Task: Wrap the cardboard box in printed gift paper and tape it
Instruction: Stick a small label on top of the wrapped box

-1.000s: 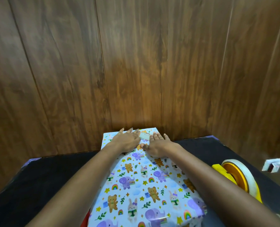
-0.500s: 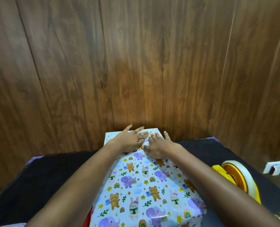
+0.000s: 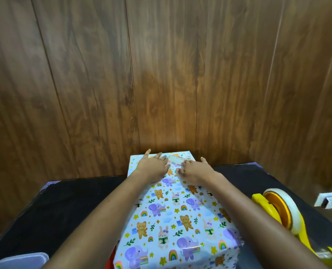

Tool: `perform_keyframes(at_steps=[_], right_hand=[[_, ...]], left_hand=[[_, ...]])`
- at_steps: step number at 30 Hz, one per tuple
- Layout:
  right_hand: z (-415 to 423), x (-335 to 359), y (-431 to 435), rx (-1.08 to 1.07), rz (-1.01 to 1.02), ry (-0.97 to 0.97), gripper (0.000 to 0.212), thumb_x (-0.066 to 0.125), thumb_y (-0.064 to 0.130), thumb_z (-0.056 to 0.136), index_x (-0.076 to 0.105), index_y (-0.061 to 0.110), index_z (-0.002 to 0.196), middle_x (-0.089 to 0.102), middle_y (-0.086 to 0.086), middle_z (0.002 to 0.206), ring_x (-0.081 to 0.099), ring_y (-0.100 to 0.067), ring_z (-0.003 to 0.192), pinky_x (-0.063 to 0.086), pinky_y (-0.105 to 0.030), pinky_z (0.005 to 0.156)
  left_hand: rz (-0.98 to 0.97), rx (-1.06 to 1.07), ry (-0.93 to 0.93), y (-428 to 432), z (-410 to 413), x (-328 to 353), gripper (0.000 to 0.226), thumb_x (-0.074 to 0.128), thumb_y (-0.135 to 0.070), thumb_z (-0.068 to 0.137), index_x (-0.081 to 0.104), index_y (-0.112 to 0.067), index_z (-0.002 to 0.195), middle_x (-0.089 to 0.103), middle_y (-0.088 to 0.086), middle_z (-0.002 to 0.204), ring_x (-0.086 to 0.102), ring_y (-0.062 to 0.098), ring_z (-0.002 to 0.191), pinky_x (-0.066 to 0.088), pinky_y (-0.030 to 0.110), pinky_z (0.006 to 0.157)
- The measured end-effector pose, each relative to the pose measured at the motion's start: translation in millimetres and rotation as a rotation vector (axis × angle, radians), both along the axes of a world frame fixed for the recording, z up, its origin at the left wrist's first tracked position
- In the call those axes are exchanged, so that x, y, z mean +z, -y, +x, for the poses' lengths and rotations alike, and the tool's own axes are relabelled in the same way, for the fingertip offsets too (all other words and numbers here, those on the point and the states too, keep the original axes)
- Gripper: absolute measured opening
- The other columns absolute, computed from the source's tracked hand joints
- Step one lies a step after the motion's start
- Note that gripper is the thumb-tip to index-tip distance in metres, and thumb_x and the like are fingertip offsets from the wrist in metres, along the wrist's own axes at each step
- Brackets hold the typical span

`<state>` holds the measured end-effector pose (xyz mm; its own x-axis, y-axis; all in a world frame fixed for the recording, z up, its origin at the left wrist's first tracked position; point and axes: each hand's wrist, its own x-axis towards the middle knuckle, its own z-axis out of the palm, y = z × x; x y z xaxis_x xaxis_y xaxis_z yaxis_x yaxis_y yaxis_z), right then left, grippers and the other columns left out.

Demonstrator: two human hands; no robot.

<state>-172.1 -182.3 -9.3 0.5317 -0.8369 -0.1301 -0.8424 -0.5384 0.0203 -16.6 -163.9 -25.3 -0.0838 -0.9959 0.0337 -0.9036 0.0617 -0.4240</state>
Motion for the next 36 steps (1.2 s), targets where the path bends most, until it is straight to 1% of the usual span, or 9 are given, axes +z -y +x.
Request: perform_keyframes(at_steps=[6, 10, 12, 14, 19, 23, 26, 31, 36], right_hand=[[-8.7, 17.6, 1.4, -0.046, -0.024, 0.039, 0.035, 0.029, 0.027, 0.1, 0.058, 0.01, 0.091, 0.063, -0.01, 0.111, 0.051, -0.023, 0.116, 0.007, -0.047, 0.117], [1.5, 3.9, 10.7, -0.085, 0.046, 0.056, 0.057, 0.017, 0.042, 0.101, 0.037, 0.006, 0.141, 0.031, -0.011, 0.152, 0.021, -0.02, 0.143, -0.004, -0.052, 0.114], [3.6, -4.9, 16.6, -0.081, 0.046, 0.053, 0.062, 0.016, 0.046, 0.101, 0.02, 0.006, 0.149, 0.014, -0.008, 0.158, 0.007, -0.018, 0.147, -0.006, -0.053, 0.114], [1.3, -6.4, 16.5, -0.08, -0.003, 0.011, 0.06, 0.017, 0.046, 0.101, 0.03, 0.007, 0.145, 0.024, -0.009, 0.156, 0.015, -0.019, 0.145, -0.006, -0.054, 0.114], [-12.2, 9.8, -2.2, -0.084, -0.075, 0.208, 0.029, 0.034, 0.018, 0.098, 0.056, 0.012, 0.08, 0.061, -0.006, 0.097, 0.054, -0.026, 0.112, 0.019, -0.044, 0.113], [-17.1, 12.9, -28.9, -0.117, 0.104, 0.882, 0.031, 0.038, -0.001, 0.09, 0.068, 0.002, 0.084, 0.062, -0.002, 0.086, 0.059, -0.02, 0.082, 0.049, -0.03, 0.075], [-9.9, 19.9, -66.0, -0.127, 0.448, 1.301, 0.034, 0.032, -0.013, 0.09, 0.058, 0.001, 0.072, 0.057, -0.01, 0.07, 0.061, -0.014, 0.056, 0.049, -0.015, 0.048], [5.0, 22.4, -144.7, -0.112, 0.633, 1.346, 0.032, 0.032, -0.009, 0.088, 0.054, 0.009, 0.071, 0.059, -0.01, 0.066, 0.056, -0.004, 0.036, 0.036, -0.016, 0.046], [23.2, 14.6, -206.5, -0.015, 0.641, 1.348, 0.027, 0.037, -0.006, 0.087, 0.057, 0.01, 0.077, 0.063, -0.007, 0.068, 0.059, -0.008, 0.046, 0.042, -0.018, 0.05]], left_hand=[[-0.025, 0.077, 0.108, 1.4, -10.7, 6.3, 0.045, 0.032, -0.025, 0.099, 0.034, -0.013, 0.143, 0.028, 0.005, 0.153, 0.005, 0.02, 0.146, -0.003, 0.054, 0.113], [0.005, 0.085, -0.058, 6.9, -14.7, 4.2, 0.055, 0.035, -0.015, 0.094, 0.021, -0.008, 0.147, 0.023, 0.003, 0.155, 0.003, 0.015, 0.146, -0.004, 0.05, 0.114], [0.026, 0.099, -0.086, 6.1, -10.0, 5.8, 0.052, 0.028, -0.013, 0.096, 0.019, -0.005, 0.147, 0.023, 0.004, 0.155, 0.003, 0.017, 0.146, -0.004, 0.051, 0.114], [0.034, 0.107, -0.069, 3.2, -8.8, 6.1, 0.05, 0.025, -0.012, 0.098, 0.018, -0.004, 0.147, 0.019, 0.006, 0.156, 0.003, 0.02, 0.146, -0.002, 0.053, 0.114], [-0.07, 0.161, -0.028, -14.1, -15.5, 12.3, 0.036, 0.04, -0.02, 0.095, 0.051, -0.007, 0.127, 0.047, 0.011, 0.14, 0.014, 0.023, 0.144, 0.004, 0.051, 0.114], [-0.329, 0.208, -0.571, -63.7, -0.8, 25.7, 0.03, 0.036, -0.02, 0.095, 0.064, -0.012, 0.103, 0.063, 0.007, 0.116, 0.049, 0.024, 0.121, 0.035, 0.034, 0.096], [-0.435, 0.237, -0.936, -111.5, 18.1, 41.1, 0.027, 0.044, -0.018, 0.09, 0.068, -0.009, 0.091, 0.068, 0.009, 0.101, 0.06, 0.027, 0.096, 0.045, 0.032, 0.08], [-0.475, 0.233, -1.36, -204.3, 38.1, 43.8, 0.028, 0.045, -0.007, 0.093, 0.062, -0.017, 0.073, 0.068, 0.002, 0.078, 0.059, 0.013, 0.072, 0.042, 0.026, 0.062], [-0.486, 0.262, -1.448, -275.3, 46.1, 38.8, 0.028, 0.043, -0.007, 0.096, 0.059, -0.018, 0.076, 0.066, 0.0, 0.076, 0.056, -0.001, 0.055, 0.037, 0.018, 0.055]])
